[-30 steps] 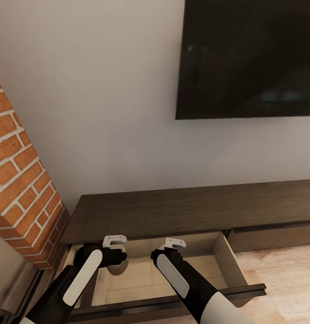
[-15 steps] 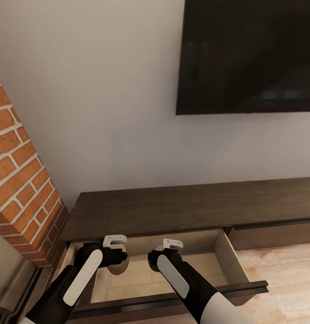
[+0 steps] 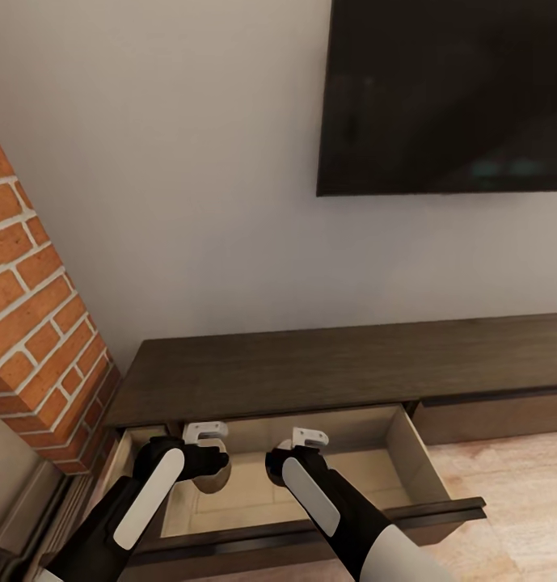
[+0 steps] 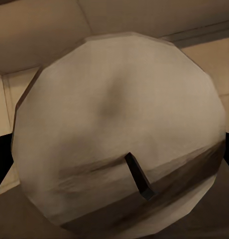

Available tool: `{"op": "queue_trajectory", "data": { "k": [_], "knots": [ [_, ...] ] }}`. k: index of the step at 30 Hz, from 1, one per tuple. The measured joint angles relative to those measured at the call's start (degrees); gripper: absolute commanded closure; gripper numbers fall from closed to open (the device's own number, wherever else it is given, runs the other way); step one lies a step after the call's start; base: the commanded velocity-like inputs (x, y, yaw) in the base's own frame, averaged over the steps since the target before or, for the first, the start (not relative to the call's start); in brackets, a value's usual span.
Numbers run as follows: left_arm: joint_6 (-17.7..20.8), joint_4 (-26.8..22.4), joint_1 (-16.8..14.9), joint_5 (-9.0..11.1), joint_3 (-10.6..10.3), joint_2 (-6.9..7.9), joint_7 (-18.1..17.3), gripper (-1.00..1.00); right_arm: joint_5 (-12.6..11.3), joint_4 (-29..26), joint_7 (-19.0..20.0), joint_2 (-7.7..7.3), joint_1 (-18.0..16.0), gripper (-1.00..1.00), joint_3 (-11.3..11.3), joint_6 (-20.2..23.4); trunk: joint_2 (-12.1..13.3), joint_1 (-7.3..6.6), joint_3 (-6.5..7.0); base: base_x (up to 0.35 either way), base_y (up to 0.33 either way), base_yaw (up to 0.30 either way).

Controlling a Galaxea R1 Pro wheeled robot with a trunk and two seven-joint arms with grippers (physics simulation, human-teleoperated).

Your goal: Place each of the two pumpkins and all three candles from the living room inside a cabinet in the living room (use any cabinet), then make sure every cabinet is closed, and position the cauldron so it is next to a table in the living room.

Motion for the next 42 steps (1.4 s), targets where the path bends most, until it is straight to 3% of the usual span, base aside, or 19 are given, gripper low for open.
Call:
{"op": "queue_trajectory", "data": {
  "k": [39,42],
  "knots": [
    [-0.29,-0.24,0.00,-0.11,0.00,0.21,0.08,1.00,-0.01,-0.26,0.09,0.00,0.00,1.00,0.00,-0.16,-15.64,8.57,-7.00,0.000,0.000,0.000],
    [-0.32,-0.23,-0.01,-0.22,-0.04,0.21,0.07,1.00,0.01,-0.27,0.09,0.00,-0.01,1.00,0.01,-0.19,-15.66,8.57,-7.00,0.000,0.000,0.000]
  ]
}}
